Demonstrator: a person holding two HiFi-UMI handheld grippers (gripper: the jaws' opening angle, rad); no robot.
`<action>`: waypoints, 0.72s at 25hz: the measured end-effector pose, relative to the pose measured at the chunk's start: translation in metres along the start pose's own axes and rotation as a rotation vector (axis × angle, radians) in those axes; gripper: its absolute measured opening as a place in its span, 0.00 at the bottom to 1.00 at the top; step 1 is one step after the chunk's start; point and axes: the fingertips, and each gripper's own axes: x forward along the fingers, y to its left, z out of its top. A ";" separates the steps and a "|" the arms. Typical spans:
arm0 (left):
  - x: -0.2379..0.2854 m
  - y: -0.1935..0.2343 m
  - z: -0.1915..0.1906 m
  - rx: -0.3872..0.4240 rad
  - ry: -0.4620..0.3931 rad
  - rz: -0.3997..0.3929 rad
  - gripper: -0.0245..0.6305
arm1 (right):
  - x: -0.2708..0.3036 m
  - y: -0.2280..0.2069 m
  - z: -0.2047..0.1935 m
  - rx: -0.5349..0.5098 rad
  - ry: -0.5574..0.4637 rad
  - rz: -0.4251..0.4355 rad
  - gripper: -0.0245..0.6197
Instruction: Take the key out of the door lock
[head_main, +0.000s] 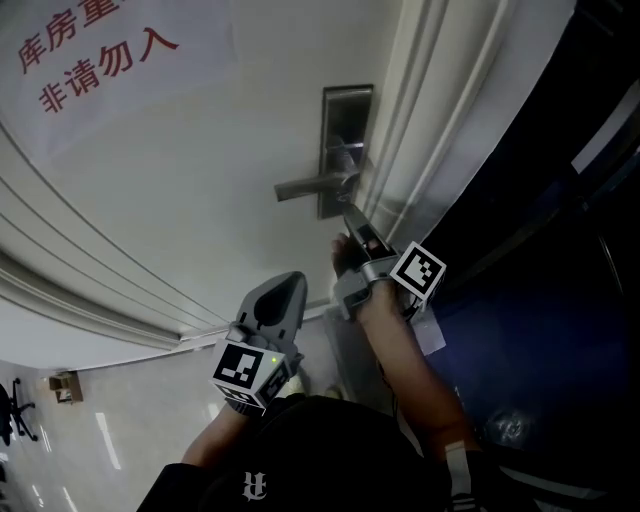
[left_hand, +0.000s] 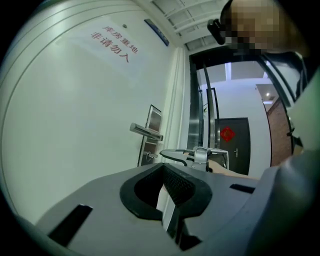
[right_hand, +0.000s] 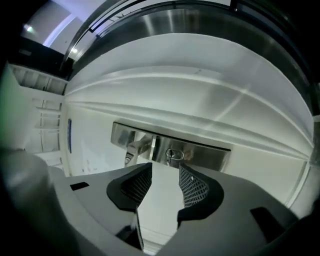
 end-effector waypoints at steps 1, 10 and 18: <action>0.003 0.005 0.000 -0.004 0.003 -0.004 0.05 | 0.006 -0.003 0.000 0.020 -0.011 -0.004 0.26; 0.024 0.029 -0.004 -0.015 0.029 -0.043 0.05 | 0.034 -0.017 0.008 0.111 -0.058 -0.036 0.26; 0.032 0.031 -0.007 -0.020 0.041 -0.061 0.04 | 0.042 -0.009 0.009 0.250 -0.066 0.005 0.08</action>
